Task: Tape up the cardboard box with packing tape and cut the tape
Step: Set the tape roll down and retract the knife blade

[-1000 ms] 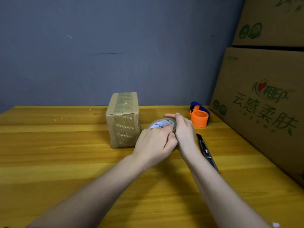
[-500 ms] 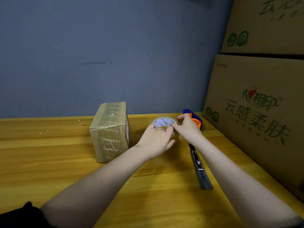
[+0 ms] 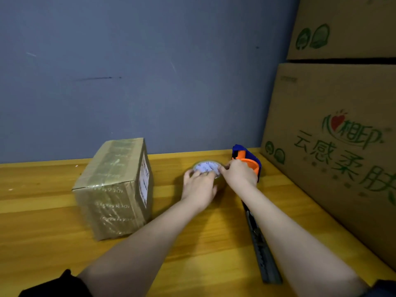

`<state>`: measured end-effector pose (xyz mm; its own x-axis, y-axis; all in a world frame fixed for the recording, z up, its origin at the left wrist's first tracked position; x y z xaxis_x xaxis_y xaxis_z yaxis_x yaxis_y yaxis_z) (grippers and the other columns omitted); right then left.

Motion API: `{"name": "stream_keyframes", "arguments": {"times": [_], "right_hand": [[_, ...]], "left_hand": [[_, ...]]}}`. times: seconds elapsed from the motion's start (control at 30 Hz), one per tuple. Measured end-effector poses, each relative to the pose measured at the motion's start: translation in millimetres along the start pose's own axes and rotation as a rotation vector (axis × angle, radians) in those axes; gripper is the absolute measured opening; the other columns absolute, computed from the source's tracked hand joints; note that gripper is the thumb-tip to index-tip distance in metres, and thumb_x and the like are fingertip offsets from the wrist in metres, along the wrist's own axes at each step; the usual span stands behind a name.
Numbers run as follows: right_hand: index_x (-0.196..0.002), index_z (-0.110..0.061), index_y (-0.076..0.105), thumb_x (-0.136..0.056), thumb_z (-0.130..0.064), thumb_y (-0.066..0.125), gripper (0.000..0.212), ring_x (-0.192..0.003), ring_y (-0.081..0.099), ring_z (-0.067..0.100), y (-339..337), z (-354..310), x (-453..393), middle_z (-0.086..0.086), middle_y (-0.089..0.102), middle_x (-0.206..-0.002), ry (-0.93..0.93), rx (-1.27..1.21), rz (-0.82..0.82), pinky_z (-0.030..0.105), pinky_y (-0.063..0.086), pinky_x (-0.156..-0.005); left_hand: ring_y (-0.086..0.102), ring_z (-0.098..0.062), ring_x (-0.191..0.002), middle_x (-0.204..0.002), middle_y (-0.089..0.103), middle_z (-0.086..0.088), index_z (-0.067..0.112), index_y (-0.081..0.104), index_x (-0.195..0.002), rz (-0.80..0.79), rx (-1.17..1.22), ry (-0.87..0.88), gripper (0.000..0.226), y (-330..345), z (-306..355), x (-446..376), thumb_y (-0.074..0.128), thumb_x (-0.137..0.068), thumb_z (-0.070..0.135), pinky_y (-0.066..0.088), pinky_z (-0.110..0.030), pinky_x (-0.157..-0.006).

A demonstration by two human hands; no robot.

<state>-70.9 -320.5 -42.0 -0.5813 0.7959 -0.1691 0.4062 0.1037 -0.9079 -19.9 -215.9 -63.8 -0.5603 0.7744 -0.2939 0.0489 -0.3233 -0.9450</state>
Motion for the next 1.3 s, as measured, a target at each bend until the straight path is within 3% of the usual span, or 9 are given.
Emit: {"name": "stream_keyframes", "arguments": {"times": [0.17, 0.37, 0.53, 0.63, 0.83, 1.0, 1.07, 1.13, 1.3], "right_hand": [[-0.106, -0.014, 0.066, -0.096, -0.04, 0.047, 0.034, -0.074, 0.057, 0.023, 2.3, -0.6, -7.4, 0.005, 0.061, -0.089, 0.002, 0.122, 0.021, 0.027, 0.042, -0.054], [-0.115, -0.007, 0.06, -0.099, -0.019, 0.037, 0.029, -0.108, 0.061, 0.035, 4.8, -9.0, -1.4, 0.014, 0.064, -0.119, -0.088, 0.201, -0.024, 0.032, 0.038, -0.071], [-0.123, -0.012, 0.053, -0.099, -0.028, 0.039, 0.031, -0.1, 0.063, 0.032, -12.5, -7.1, 13.8, 0.013, 0.064, -0.114, -0.144, 0.15, -0.004, 0.036, 0.048, -0.071], [-0.119, -0.017, 0.057, -0.098, -0.031, 0.043, 0.029, -0.089, 0.066, 0.026, -33.5, 1.9, 28.2, 0.008, 0.068, -0.104, -0.168, 0.106, 0.084, 0.032, 0.051, -0.064], [-0.089, -0.02, 0.068, -0.092, -0.029, 0.045, 0.025, -0.071, 0.07, 0.024, -51.0, 44.5, 65.1, 0.001, 0.073, -0.085, -0.083, -0.012, -0.08, 0.037, 0.058, -0.071], [-0.104, -0.008, 0.064, -0.095, -0.02, 0.048, 0.022, -0.063, 0.062, 0.018, -48.2, 64.4, 106.8, 0.005, 0.067, -0.091, 0.031, -0.257, -0.338, 0.023, 0.048, -0.04], [-0.11, -0.006, 0.063, -0.095, -0.02, 0.047, 0.025, -0.073, 0.061, 0.023, -48.2, 67.8, 118.8, 0.014, 0.065, -0.099, 0.068, -0.3, -0.362, 0.03, 0.049, -0.045], [-0.109, -0.006, 0.061, -0.096, -0.018, 0.046, 0.024, -0.082, 0.059, 0.026, -48.4, 70.5, 128.3, 0.016, 0.061, -0.1, 0.102, -0.331, -0.371, 0.034, 0.05, -0.05], [-0.093, -0.006, 0.058, -0.096, -0.014, 0.044, 0.016, -0.083, 0.056, 0.026, -51.3, 68.0, 144.3, 0.014, 0.058, -0.091, 0.162, -0.43, -0.396, 0.042, 0.053, -0.062]], "left_hand": [[0.046, -0.023, -0.125, -0.128, 0.061, -0.002, 0.019, 0.049, -0.127, -0.006, -0.003, 0.006, 0.036, 4.1, 6.6, -9.4, 0.047, -0.093, 0.029, 0.016, -0.041, -0.113], [0.047, -0.023, -0.122, -0.123, 0.062, -0.003, 0.016, 0.054, -0.118, -0.007, 0.012, -0.019, 0.031, 5.3, 10.1, -11.0, 0.043, -0.093, 0.03, 0.015, -0.04, -0.112], [0.033, -0.024, -0.136, -0.14, 0.045, -0.006, 0.015, 0.041, -0.136, 0.006, 0.102, -0.01, 0.045, -6.5, 15.8, 3.8, 0.044, -0.094, 0.031, 0.009, -0.042, -0.118], [0.033, -0.024, -0.135, -0.142, 0.039, -0.005, 0.018, 0.037, -0.139, 0.068, 0.189, 0.025, 0.049, -23.1, 23.0, 24.3, 0.049, -0.092, 0.027, 0.022, -0.041, -0.114], [0.049, -0.027, -0.123, -0.139, 0.042, -0.012, 0.011, 0.04, -0.137, -0.243, 0.645, -0.097, 0.045, -18.3, 40.0, 69.8, 0.049, -0.094, 0.018, 0.04, -0.032, -0.103], [0.05, -0.02, -0.108, -0.118, 0.051, -0.01, 0.008, 0.044, -0.13, -0.439, 1.154, -0.433, 0.037, -12.5, 57.8, 103.9, 0.047, -0.094, 0.01, 0.047, -0.026, -0.071], [0.048, -0.017, -0.099, -0.099, 0.052, -0.005, 0.015, 0.054, -0.102, -0.415, 1.271, -0.535, 0.014, -15.5, 61.2, 111.2, 0.047, -0.093, 0.009, 0.042, -0.023, -0.066], [0.047, -0.015, -0.092, -0.085, 0.049, -0.001, 0.02, 0.049, -0.077, -0.426, 1.373, -0.585, 0.021, -19.1, 68.8, 117.5, 0.046, -0.092, 0.007, 0.042, -0.027, -0.071], [0.05, -0.012, -0.072, -0.079, 0.053, 0.0, 0.02, 0.051, -0.077, -0.547, 1.569, -0.636, 0.017, -28.0, 99.9, 132.1, 0.043, -0.091, 0.015, 0.038, -0.026, -0.067]]}}
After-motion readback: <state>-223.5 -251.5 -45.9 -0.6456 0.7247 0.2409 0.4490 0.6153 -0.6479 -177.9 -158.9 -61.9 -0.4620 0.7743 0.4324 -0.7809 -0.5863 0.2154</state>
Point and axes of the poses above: each hand's wrist, its own x-axis away from the middle knuckle, its own y-axis out of the palm, z = x × y, the point moved 5 cm from there along -x, towards the middle knuckle
